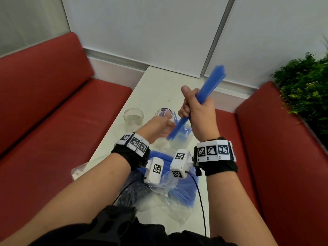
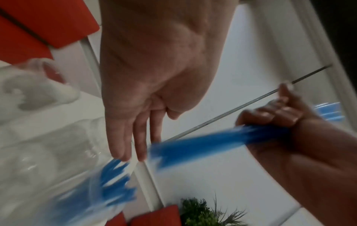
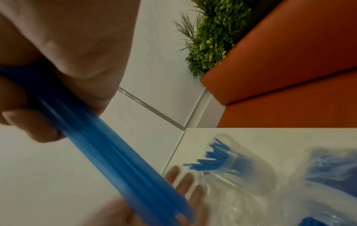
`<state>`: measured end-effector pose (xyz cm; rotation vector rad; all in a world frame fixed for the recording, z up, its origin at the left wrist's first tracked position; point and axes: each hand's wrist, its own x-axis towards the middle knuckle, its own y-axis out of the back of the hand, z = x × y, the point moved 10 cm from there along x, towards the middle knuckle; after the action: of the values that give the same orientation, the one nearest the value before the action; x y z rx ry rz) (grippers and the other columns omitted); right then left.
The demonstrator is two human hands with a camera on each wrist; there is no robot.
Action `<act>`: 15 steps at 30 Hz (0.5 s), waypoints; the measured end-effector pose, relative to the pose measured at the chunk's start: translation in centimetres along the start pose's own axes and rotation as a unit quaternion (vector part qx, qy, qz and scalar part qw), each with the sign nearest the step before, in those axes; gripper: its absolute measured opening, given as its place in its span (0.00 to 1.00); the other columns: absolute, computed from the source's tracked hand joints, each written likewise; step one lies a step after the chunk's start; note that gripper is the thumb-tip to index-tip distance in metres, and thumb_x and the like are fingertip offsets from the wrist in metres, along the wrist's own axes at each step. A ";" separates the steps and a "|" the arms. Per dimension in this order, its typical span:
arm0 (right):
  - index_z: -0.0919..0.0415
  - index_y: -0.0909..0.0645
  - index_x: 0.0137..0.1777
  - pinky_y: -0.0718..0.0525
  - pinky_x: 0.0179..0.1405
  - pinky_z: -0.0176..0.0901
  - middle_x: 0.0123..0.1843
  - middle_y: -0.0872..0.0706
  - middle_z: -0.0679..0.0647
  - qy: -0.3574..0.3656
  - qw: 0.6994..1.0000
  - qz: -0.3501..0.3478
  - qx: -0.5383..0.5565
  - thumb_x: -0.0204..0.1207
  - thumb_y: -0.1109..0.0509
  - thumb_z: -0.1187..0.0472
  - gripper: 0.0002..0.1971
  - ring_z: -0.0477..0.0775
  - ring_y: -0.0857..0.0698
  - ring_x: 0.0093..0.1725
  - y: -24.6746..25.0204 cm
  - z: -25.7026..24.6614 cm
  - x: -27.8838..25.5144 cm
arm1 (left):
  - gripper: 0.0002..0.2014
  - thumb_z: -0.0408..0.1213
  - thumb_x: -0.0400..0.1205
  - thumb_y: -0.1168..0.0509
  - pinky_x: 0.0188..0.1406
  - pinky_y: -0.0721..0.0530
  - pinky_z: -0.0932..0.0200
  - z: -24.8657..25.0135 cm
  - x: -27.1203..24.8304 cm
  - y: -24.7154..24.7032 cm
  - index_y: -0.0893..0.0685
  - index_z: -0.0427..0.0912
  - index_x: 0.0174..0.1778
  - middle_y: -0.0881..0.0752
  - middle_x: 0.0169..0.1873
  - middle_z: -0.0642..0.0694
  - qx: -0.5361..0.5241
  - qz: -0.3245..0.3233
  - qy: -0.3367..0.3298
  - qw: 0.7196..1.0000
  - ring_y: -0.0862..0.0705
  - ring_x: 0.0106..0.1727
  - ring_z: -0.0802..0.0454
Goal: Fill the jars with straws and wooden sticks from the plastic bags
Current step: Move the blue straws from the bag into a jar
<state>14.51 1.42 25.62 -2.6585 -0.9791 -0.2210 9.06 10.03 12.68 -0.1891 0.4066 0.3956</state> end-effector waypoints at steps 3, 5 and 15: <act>0.50 0.27 0.29 0.23 0.27 0.44 0.24 0.29 0.50 0.014 1.000 -0.017 0.011 0.79 0.23 0.54 0.20 0.52 0.30 0.22 -1.0 -1.3 -0.1 | 0.31 0.53 0.90 0.48 0.59 0.14 0.43 -3.3 -1.0 -3.4 0.15 0.24 0.53 0.12 0.49 0.29 -0.168 -0.128 0.110 0.971 0.12 0.53 0.34; 0.52 0.24 0.32 0.20 0.29 0.44 0.25 0.26 0.51 0.024 0.999 -0.023 -0.005 0.79 0.22 0.57 0.16 0.53 0.26 0.25 -1.4 -1.6 -0.5 | 0.26 0.43 0.89 0.45 0.52 0.10 0.44 -3.9 -1.4 -4.3 0.12 0.22 0.47 0.11 0.47 0.27 -0.258 -0.159 0.138 0.943 0.10 0.49 0.34; 0.55 0.28 0.30 0.19 0.34 0.46 0.25 0.29 0.54 -0.005 0.998 -0.033 -0.049 0.79 0.23 0.53 0.21 0.56 0.25 0.26 -1.8 -0.6 -1.5 | 0.15 0.41 0.86 0.39 0.06 0.38 0.71 -4.1 -1.9 -3.8 0.24 0.39 0.34 0.24 0.30 0.45 -0.305 -0.144 0.158 0.928 0.31 0.19 0.59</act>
<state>12.21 1.58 26.25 -2.7190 -1.0882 -0.2769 7.62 4.85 10.14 -0.9210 0.5553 0.1878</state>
